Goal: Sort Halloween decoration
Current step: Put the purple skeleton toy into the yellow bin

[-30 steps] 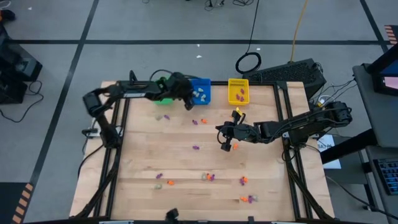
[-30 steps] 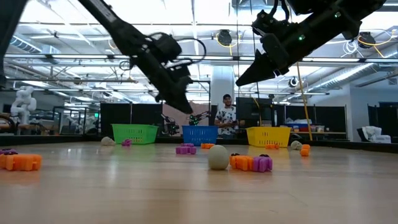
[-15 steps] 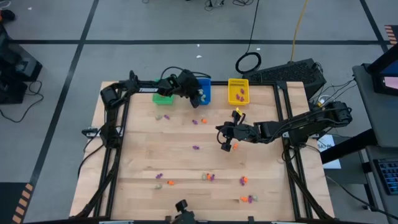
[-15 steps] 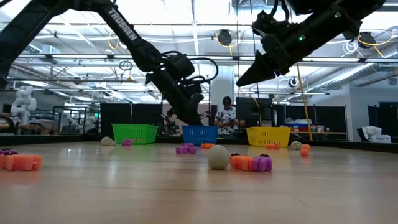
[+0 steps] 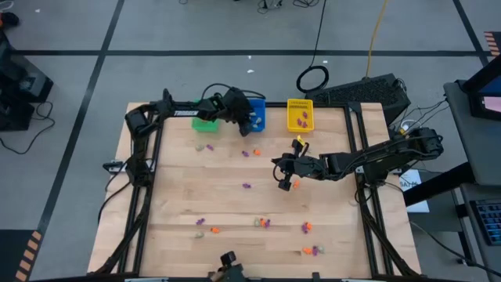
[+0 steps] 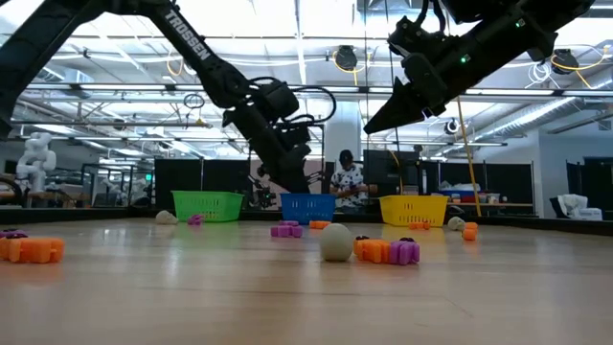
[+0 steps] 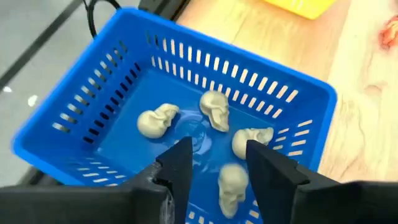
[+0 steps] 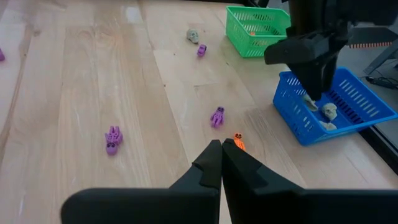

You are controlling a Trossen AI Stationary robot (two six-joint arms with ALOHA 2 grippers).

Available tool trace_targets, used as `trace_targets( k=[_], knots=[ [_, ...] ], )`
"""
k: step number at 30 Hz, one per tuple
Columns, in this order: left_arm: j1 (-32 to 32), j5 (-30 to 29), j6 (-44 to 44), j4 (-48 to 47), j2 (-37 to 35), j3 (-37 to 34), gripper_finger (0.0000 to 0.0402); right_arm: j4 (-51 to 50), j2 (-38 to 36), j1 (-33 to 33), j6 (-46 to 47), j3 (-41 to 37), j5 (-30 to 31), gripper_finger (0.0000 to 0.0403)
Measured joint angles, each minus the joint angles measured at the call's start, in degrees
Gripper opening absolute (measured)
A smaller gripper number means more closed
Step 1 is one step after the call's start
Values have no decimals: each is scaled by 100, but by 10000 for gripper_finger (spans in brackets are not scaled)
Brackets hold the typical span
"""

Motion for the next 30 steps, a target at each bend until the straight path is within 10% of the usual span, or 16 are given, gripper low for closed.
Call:
trace_targets(
  k=[17, 30],
  knots=[
    [-1471, 94, 559, 18, -1847, -1581, 35, -218, -2, 28, 86, 0, -2, 0],
    [-3016, 138, -78, 826, -1829, -2658, 20, -165, -2, 74, 105, 2, 0, 0]
  ],
)
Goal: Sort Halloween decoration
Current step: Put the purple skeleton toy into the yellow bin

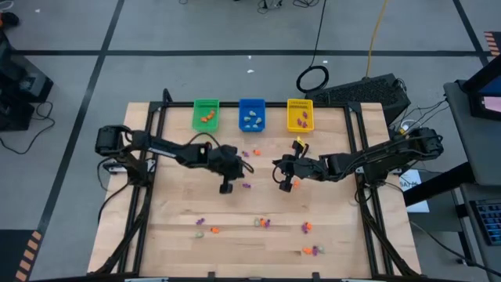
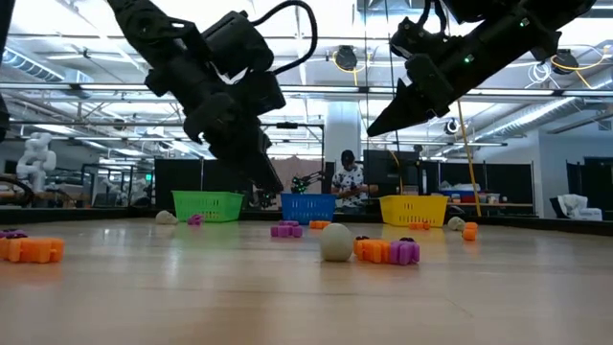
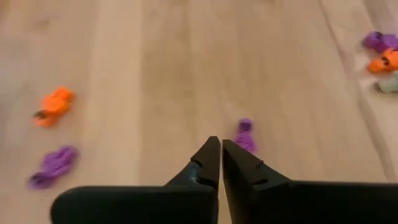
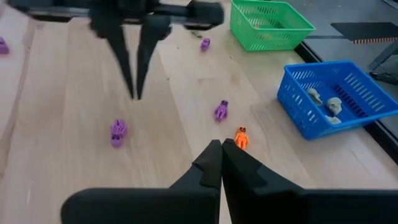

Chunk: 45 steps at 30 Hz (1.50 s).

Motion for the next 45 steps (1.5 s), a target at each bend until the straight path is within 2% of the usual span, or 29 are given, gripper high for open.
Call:
trace_targets(
  k=[10, 13, 17, 23, 25, 28, 32, 37, 41, 45],
  knots=[
    [-268, -14, -30, 473, 827, 0, 136, 19, 0, 0, -15, 0, 0, 0],
    [-267, 45, -17, 671, 1011, 6, 150, 15, 0, 0, -21, 0, 0, 0],
    [-266, 52, -20, 826, 1205, 17, 119, 15, 0, 22, -103, 0, 1, 0],
    [-267, 61, -53, 1325, 1247, 7, 17, 4, -121, 213, -245, -2, 2, 0],
    [-258, 108, -257, 1679, 1294, 13, 15, -8, -236, 292, -256, -2, 10, 0],
    [-233, 60, -538, 2070, 1297, 191, 12, -68, -459, 450, -260, -2, 353, 0],
    [-92, -360, -1057, 2727, 1437, 467, 7, -277, -725, 650, -194, -2, 823, 0],
    [164, -874, -1338, 3469, 1868, 1183, 5, -319, -907, 853, -163, -3, 1153, 0],
    [412, -1118, -1374, 3468, 2272, 1954, 4, -365, -964, 1001, -150, -9, 1394, 0],
    [736, -1110, -1376, 2979, 2488, 2778, 3, -359, -1059, 1129, -129, -7, 1519, 0]
  ],
)
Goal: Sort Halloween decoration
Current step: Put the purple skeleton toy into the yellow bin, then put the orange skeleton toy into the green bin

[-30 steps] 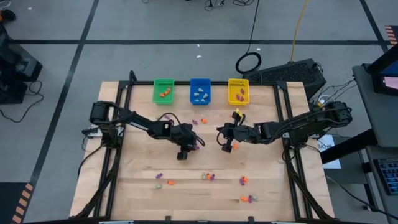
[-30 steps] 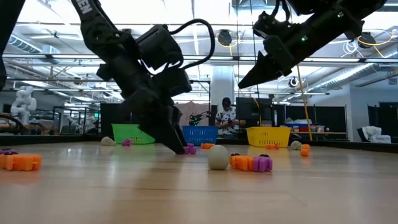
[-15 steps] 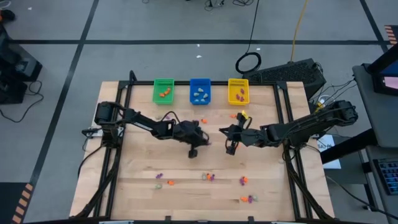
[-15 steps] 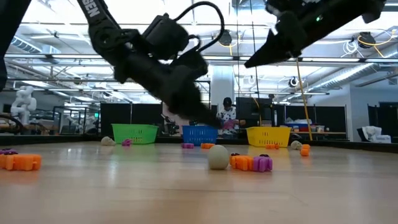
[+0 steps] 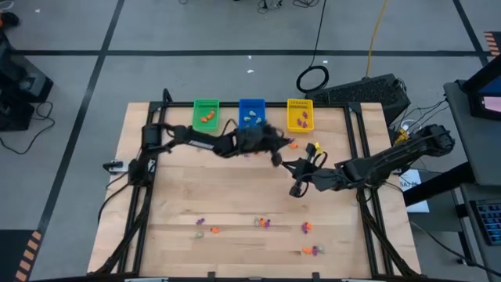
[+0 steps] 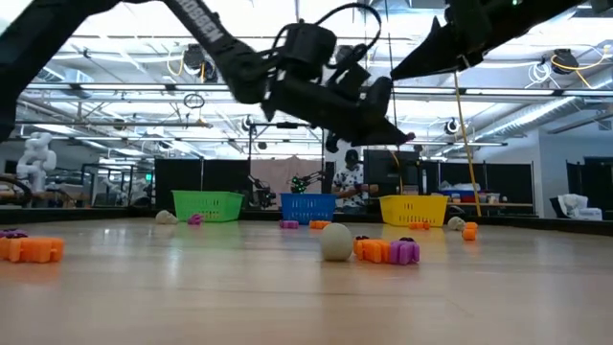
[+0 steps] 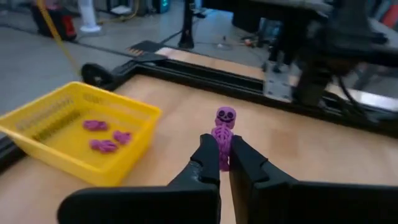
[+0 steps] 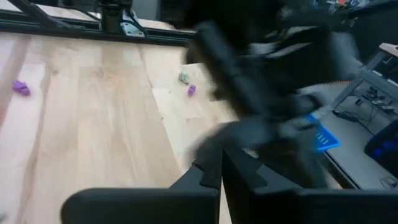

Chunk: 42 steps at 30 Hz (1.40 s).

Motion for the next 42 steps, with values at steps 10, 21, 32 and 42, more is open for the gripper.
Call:
trace_targets(
  k=[10, 21, 32, 42],
  knots=[
    [700, 376, 0, -1453, 560, 1672, 0, 67, -47, 112, -19, 2, 146, 0],
    [1069, 829, -13, -2992, 1457, 3352, 1, 221, -47, 116, -72, 2, 138, 0],
    [1257, 1298, -308, -3546, 1951, 3860, 2, 223, -47, 175, -72, 2, 135, 0],
    [1186, 1485, 186, -3575, 1767, 3855, 1, 176, -47, 261, -104, 2, 133, 0]
  ],
)
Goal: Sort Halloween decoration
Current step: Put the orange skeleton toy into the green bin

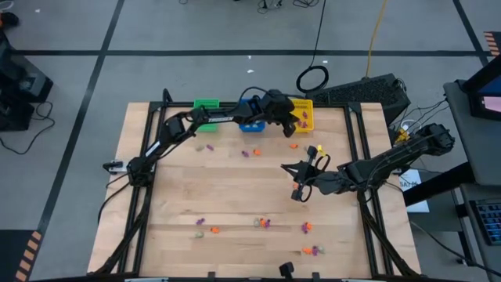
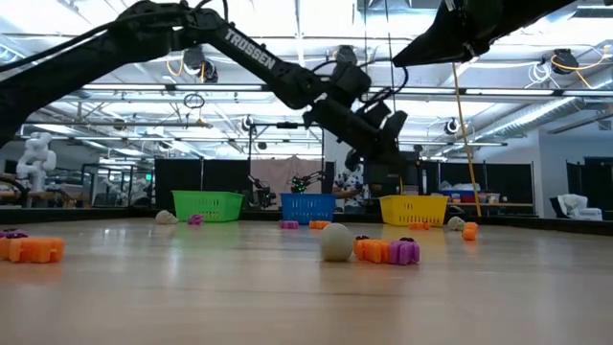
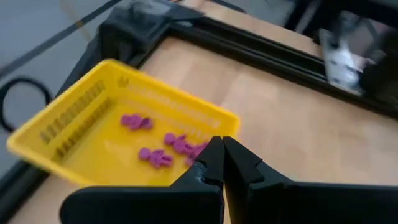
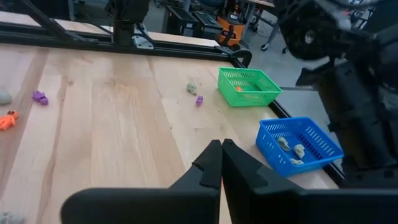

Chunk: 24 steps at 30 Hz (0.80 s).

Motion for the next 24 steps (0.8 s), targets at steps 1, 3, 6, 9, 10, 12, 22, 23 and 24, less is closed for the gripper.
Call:
trace_targets(
  k=[1, 3, 6, 9, 10, 12, 22, 23, 24],
  knots=[
    [-23, 95, 174, -5, -24, 2, 1, -2, 0, 0, -11, 0, 0, 0],
    [-124, 112, 257, -20, -40, 0, 0, -30, -11, 0, -22, 0, 0, 0],
    [-340, -111, 268, 396, -43, -235, 0, -118, -58, 0, -10, 0, -2, 0],
    [-541, -456, 262, 1148, -43, -652, 0, -303, -181, 37, 68, 0, -11, 0],
    [-590, -584, 262, 1376, -43, -801, 0, -414, -238, 51, 127, 0, -9, 0],
    [-676, -688, 197, 1726, -43, -1045, 0, -604, -364, 93, 304, 0, -16, 0],
    [-863, -732, -37, 3759, -906, -3065, 0, -2287, -531, 223, 1857, 3, -559, 0],
    [-863, -733, -35, 3925, -1062, -3286, 0, -2373, -500, 223, 1937, 4, -697, 0],
    [-863, -733, -33, 4097, -1240, -3533, 0, -2472, -464, 223, 1996, 4, -824, 0]
  ],
)
